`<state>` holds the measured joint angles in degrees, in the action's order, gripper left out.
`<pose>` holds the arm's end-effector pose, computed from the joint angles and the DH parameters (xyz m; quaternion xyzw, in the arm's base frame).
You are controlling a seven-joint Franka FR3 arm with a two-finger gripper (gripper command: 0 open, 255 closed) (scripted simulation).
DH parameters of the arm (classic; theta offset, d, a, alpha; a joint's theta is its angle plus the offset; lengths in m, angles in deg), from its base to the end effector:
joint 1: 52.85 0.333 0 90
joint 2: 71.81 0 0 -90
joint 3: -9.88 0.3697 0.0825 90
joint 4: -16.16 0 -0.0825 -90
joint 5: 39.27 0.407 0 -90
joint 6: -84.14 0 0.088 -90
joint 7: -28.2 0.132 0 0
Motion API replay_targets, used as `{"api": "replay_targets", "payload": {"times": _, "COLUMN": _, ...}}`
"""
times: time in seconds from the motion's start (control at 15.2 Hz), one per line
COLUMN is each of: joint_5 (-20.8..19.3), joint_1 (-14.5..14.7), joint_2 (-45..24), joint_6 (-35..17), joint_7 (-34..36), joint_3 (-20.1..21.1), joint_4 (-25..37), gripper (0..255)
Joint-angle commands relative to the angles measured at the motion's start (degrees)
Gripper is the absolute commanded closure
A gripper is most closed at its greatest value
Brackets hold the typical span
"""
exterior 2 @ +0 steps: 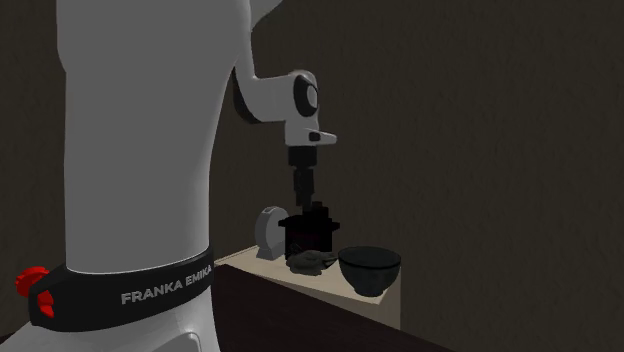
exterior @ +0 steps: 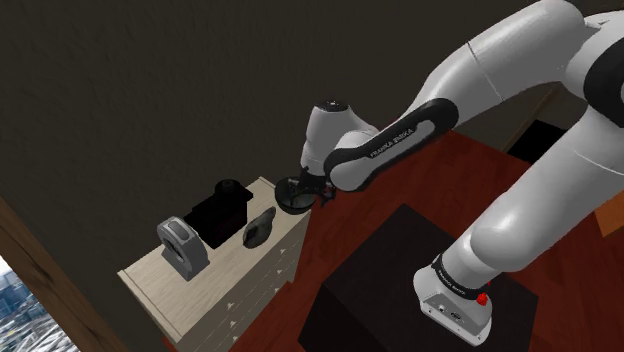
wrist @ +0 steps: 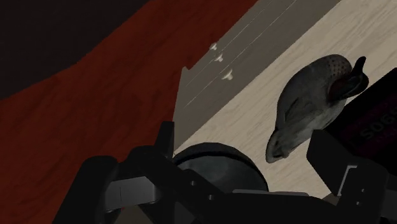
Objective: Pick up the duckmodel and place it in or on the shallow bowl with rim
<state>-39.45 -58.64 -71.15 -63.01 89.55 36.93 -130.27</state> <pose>0.4348 0.1689 0.2831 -0.9398 0.3415 -0.0109 0.0049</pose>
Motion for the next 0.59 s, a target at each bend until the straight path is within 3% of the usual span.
{"api": "replay_targets", "payload": {"times": 0.0, "joint_5": -5.5, "joint_1": -0.3, "joint_2": -5.7, "joint_6": -3.3, "joint_7": 7.3, "joint_3": -0.2, "joint_4": 2.5, "gripper": 0}}
{"api": "replay_targets", "payload": {"times": 0.26, "joint_5": -15.8, "joint_1": 3.3, "joint_2": -16.3, "joint_6": -7.6, "joint_7": 20.9, "joint_3": -4.8, "joint_4": 8.7, "gripper": 0}}
{"api": "replay_targets", "payload": {"times": 0.53, "joint_5": -21.6, "joint_1": 8.7, "joint_2": -25.6, "joint_6": -10.4, "joint_7": 30.9, "joint_3": -10.9, "joint_4": 16.0, "gripper": 0}}
